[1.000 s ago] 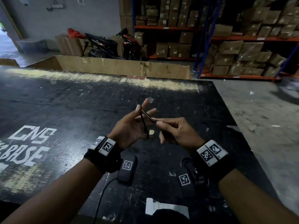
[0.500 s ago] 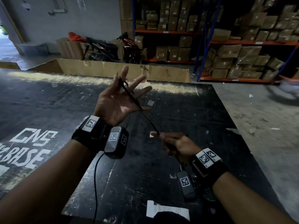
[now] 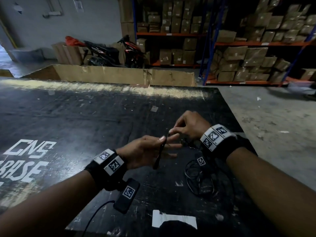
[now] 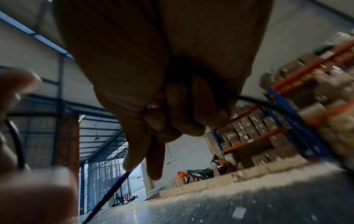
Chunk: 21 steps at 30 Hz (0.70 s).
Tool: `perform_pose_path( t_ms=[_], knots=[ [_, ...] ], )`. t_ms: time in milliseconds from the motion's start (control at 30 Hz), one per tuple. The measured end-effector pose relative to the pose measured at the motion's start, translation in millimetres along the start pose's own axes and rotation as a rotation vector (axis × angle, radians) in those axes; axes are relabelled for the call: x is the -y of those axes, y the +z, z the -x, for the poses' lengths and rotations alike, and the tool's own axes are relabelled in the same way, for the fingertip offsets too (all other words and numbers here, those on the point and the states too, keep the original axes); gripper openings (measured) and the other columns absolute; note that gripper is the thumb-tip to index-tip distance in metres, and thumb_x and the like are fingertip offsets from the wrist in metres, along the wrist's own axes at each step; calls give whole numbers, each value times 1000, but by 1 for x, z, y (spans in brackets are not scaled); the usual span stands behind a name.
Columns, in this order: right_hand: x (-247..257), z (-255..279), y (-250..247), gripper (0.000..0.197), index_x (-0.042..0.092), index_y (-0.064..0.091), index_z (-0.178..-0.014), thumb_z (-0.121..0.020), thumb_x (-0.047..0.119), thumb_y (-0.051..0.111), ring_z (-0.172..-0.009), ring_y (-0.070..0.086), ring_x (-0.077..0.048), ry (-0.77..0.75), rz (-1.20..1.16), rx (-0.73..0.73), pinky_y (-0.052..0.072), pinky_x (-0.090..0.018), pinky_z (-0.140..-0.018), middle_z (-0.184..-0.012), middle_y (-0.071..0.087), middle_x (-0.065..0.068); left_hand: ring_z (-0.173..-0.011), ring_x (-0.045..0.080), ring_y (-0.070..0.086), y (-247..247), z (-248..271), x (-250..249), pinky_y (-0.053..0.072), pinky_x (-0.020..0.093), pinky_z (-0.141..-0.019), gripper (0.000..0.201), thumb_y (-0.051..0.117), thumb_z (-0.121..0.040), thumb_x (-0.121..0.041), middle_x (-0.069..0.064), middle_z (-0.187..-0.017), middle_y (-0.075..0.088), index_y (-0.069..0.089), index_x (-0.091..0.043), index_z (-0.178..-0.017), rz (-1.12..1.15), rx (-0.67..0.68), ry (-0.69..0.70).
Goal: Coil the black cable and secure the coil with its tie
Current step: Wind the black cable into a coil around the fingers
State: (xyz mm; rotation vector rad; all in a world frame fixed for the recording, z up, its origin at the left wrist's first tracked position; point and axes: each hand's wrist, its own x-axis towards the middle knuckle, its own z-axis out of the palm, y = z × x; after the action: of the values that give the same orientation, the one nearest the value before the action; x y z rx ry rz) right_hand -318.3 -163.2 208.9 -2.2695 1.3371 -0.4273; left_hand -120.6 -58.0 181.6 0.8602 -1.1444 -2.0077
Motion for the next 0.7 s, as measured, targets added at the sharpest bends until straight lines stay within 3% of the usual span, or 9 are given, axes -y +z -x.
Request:
perform_pose_path(
  t_ms=[67, 100, 233, 300, 367, 433, 500, 567, 700],
  knots=[
    [10, -1, -11, 14, 20, 84, -81, -78, 34, 83, -69, 71, -3, -22, 37, -25, 58, -26, -63, -75, 79, 6, -116, 12, 71, 2, -6, 7, 62, 27, -72, 50, 41, -107, -21, 7, -157, 50, 44, 5, -150, -50, -106, -6],
    [15, -1, -14, 15, 19, 84, -81, -77, 33, 84, -71, 72, -4, -29, 17, -38, 58, -26, -65, -76, 79, 5, -119, 11, 70, -2, -9, 10, 61, 27, -74, 47, 40, -108, -22, 5, -155, 53, 48, 0, -149, -98, -141, -13],
    [26, 11, -8, 9, 18, 84, -82, -79, 27, 84, -65, 68, 0, -10, -185, -97, 49, -20, -60, -72, 78, 5, -138, 24, 55, -21, -22, 12, 40, 57, -108, 31, 47, -105, -35, -2, -147, 63, 67, -29, -129, -162, -308, 21],
    [30, 21, 5, 11, 12, 83, -90, -83, 20, 80, -53, 64, 4, 1, -387, -160, 45, -14, -54, -67, 75, 3, -139, 24, 53, -25, -27, 8, 34, 60, -112, 29, 50, -104, -38, -4, -148, 62, 71, -32, -124, -163, -364, 87],
    [33, 31, 22, 17, 5, 79, -103, -90, 14, 73, -35, 52, 3, 15, -625, -220, 36, -7, -43, -59, 66, -5, -142, 24, 51, -24, -32, 4, 35, 52, -112, 30, 48, -106, -34, -1, -155, 55, 73, -28, -120, -118, -369, 184],
    [31, 37, 41, 21, 3, 76, -110, -94, 13, 68, -30, 41, 0, 35, -886, -248, 30, -9, -38, -54, 60, -9, -139, 25, 54, -25, -36, -1, 36, 50, -110, 31, 47, -107, -33, 2, -158, 50, 75, -27, -118, -36, -372, 259],
    [26, 40, 58, 24, 7, 76, -115, -95, 16, 65, -33, 34, -3, 55, -1095, -237, 24, -15, -38, -56, 60, -11, -132, 23, 59, -28, -40, -8, 36, 54, -114, 31, 46, -105, -38, 2, -153, 55, 72, -35, -122, 59, -379, 287],
    [19, 45, 70, 25, 11, 76, -116, -96, 17, 63, -34, 33, -5, 41, -1197, -200, 22, -19, -39, -61, 62, -13, -136, 26, 55, -34, -39, -18, 31, 64, -118, 32, 45, -103, -45, 0, -149, 60, 70, -45, -124, 158, -347, 323],
    [-2, 56, 89, 31, 11, 78, -111, -87, 28, 68, -34, 35, -5, 33, -1286, -86, 21, -22, -41, -61, 66, -7, -144, 36, 49, -44, -31, -47, 31, 77, -109, 38, 50, -97, -49, 5, -155, 54, 63, -45, -132, 274, -220, 437]
  ],
)
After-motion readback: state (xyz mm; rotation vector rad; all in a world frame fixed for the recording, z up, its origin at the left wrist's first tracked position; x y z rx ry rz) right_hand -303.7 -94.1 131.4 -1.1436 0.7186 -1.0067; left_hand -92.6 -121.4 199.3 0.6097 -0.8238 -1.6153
